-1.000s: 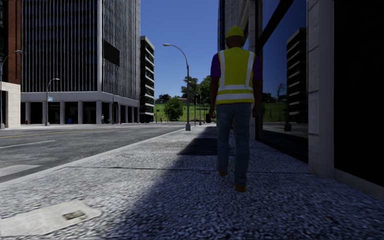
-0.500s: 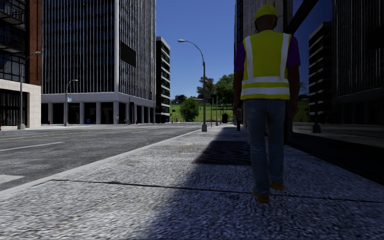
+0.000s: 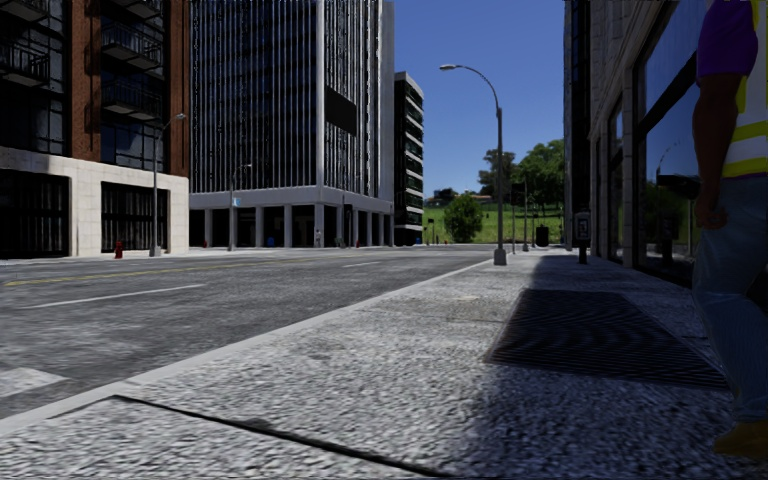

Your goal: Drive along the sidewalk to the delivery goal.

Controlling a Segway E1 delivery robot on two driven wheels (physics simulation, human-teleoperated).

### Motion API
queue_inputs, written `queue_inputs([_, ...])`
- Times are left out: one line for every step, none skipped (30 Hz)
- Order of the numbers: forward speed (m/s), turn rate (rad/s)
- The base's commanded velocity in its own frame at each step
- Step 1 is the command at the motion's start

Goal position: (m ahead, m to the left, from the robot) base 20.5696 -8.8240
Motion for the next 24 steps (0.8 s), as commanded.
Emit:
queue_inputs([1.93,0.06])
queue_inputs([1.93,0.0])
queue_inputs([1.93,0.0])
queue_inputs([1.93,0.0])
queue_inputs([1.93,0.0])
queue_inputs([1.93,0.0])
queue_inputs([1.93,0.0])
queue_inputs([1.93,0.0])
queue_inputs([1.93,0.0])
queue_inputs([1.93,0.0])
queue_inputs([1.93,0.0])
queue_inputs([1.93,0.0])
queue_inputs([1.93,0.0])
queue_inputs([1.93,0.0])
queue_inputs([1.93,0.0])
queue_inputs([1.93,0.0])
queue_inputs([1.93,0.0])
queue_inputs([1.93,-0.04])
queue_inputs([1.93,-0.56])
queue_inputs([1.93,-0.56])
queue_inputs([1.93,-1.01])
queue_inputs([1.93,-1.11])
queue_inputs([1.93,-1.13])
queue_inputs([1.93,-1.14])
